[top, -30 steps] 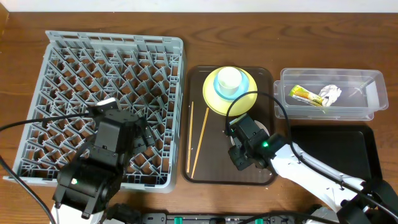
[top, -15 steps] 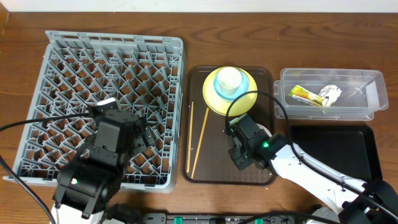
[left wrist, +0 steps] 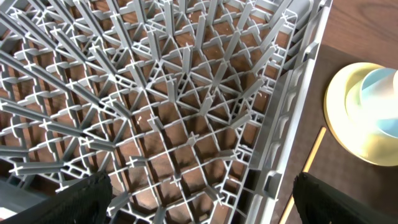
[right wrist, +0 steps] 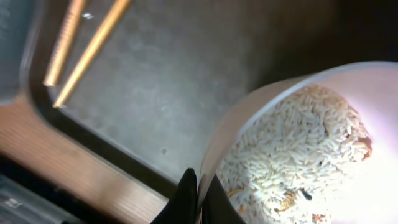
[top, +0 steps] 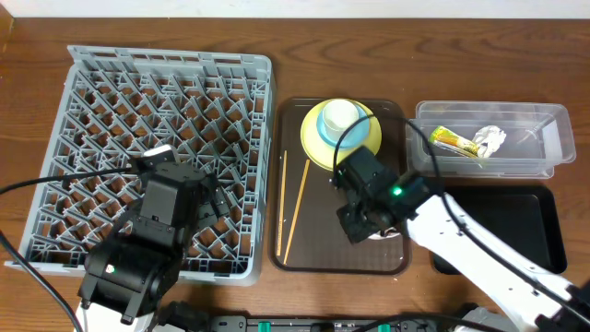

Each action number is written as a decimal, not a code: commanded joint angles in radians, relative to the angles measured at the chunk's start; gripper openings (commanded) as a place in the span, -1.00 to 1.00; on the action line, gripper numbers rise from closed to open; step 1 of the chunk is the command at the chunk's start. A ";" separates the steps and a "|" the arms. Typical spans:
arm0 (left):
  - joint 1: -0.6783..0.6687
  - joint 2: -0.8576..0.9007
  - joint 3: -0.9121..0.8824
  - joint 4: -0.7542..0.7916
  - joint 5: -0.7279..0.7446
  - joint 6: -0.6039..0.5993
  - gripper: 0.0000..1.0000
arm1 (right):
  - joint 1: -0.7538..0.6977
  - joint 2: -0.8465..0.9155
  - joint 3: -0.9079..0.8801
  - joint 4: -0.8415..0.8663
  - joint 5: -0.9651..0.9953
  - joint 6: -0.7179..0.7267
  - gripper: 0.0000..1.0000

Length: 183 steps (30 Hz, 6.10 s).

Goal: Sort waste into correct bins and load items into the dishwasher
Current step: 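Grasp the rim of the pink rice plate with the right gripper, then carry the pink plate right over the black tray and tilt it, then hold the plate tilted to shake the rice onto the black tray, then return the empty pink plate to the brown tray and release it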

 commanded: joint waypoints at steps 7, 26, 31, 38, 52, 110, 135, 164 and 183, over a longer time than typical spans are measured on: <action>0.005 0.000 0.016 -0.002 -0.006 0.014 0.88 | -0.170 -0.117 0.087 -0.115 -0.130 0.037 -0.98; 0.005 0.000 0.016 -0.002 -0.006 0.014 0.88 | -1.138 -0.209 0.030 -0.255 -0.702 -0.414 -0.98; 0.005 0.000 0.016 -0.002 -0.006 0.014 0.89 | -1.334 -0.209 -0.043 -0.213 -0.845 -0.477 -0.98; 0.005 0.000 0.016 -0.002 -0.006 0.014 0.88 | -1.578 -0.208 -0.227 -0.035 -1.115 -0.483 -0.98; 0.005 0.000 0.016 -0.002 -0.006 0.014 0.88 | -1.900 -0.196 -0.518 0.232 -1.436 -0.482 -0.98; 0.005 0.000 0.016 -0.002 -0.006 0.014 0.89 | -1.828 -0.193 -0.544 0.540 -1.400 -0.022 -0.98; 0.005 0.000 0.016 -0.002 -0.006 0.014 0.89 | -1.455 -0.199 -0.441 0.739 -1.298 0.333 -0.97; 0.005 0.000 0.016 -0.002 -0.006 0.014 0.88 | 0.179 -0.128 -0.392 0.614 0.282 0.295 -0.98; 0.005 0.000 0.016 -0.002 -0.006 0.014 0.88 | 0.071 -0.299 -0.275 0.371 0.212 0.207 0.11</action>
